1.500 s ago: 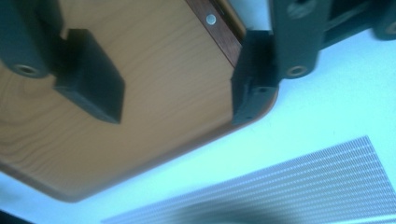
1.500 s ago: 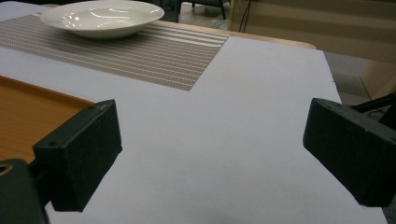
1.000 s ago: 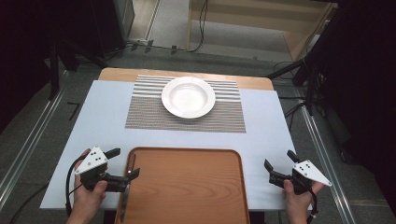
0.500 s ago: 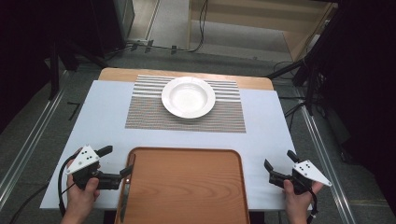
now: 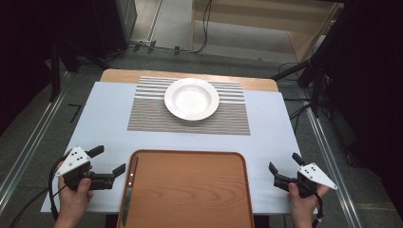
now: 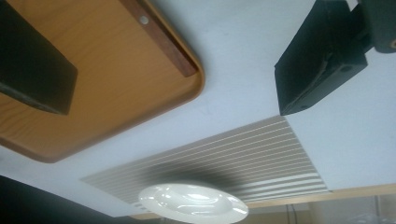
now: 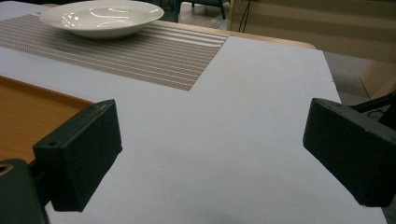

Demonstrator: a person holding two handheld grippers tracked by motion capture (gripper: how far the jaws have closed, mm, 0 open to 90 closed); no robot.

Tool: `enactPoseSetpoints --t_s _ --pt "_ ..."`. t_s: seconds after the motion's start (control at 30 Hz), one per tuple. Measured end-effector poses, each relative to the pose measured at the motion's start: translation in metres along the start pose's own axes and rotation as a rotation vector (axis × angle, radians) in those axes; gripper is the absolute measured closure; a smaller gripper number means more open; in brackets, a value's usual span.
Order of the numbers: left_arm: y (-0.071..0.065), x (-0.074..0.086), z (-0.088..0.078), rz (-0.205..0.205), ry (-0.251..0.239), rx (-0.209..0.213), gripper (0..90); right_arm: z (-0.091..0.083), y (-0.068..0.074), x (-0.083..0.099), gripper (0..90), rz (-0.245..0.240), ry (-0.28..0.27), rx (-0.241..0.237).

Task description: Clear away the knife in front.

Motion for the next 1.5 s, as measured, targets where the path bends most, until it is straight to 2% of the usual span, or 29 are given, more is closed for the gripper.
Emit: enactPoseSetpoints --t_s 0.77,0.9,1.5 --pt "0.035 0.002 -0.015 -0.043 -0.044 -0.074 0.0 0.0 0.0 0.0 3.0 0.005 0.001 0.002" --pt "0.044 0.003 -0.019 -0.063 -0.049 -0.081 0.0 0.0 -0.001 0.0 3.0 0.004 0.001 0.004" --pt "0.073 0.008 -0.03 -0.075 -0.065 -0.156 0.0 0.0 0.0 0.0 3.0 0.005 0.0 0.001"
Point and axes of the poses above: each handheld gripper's, and its own axes: z roughly forward along the jaws, x roughly out of its underside, y roughly to its left, the point moved 1 cm from there along z, roughly forward along the jaws, and after that the axes turned 12 degrees about -z, right-handed, at the moved point
